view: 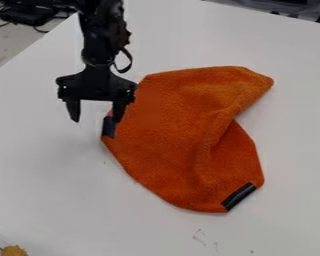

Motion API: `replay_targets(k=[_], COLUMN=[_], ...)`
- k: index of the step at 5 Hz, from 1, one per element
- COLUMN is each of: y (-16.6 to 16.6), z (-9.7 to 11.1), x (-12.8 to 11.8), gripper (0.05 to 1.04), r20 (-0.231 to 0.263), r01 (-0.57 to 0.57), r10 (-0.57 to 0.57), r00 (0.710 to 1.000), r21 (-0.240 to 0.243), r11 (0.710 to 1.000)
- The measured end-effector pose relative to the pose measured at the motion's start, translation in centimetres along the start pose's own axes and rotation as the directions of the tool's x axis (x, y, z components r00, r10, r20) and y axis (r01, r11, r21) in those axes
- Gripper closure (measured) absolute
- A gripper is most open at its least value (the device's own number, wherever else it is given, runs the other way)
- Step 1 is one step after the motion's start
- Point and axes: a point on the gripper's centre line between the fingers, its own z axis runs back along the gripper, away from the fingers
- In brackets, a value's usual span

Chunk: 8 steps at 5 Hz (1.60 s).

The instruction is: Move the cloth to the left of the table

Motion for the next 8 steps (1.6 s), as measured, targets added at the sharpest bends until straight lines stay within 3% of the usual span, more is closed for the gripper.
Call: replay_targets(k=[1,2,4,5,6,8], y=[-0.8,-1.9,-2.3,-1.8,-1.3,1.8], z=[-1.5,-2.2,-2.2,-2.1,-0.9,4.9], x=[0.2,1.5,1.8,1.1,0.7,1.7], gripper=[0.083,0.140,0.718,0.917,1.011,1.021], r20=[-0.030,-0.029,-0.053,-0.070,-0.060,0.021], r01=[0.032,0.058,0.084,0.082,0.084,0.134], r10=[-0.033,-0.060,-0.088,-0.085,-0.086,-0.134], r00=[0.999,0.998,0.995,0.994,0.994,0.991], r21=[-0.026,-0.055,-0.067,-0.053,-0.047,0.018], r11=[0.999,0.997,0.994,0.995,0.995,0.991])
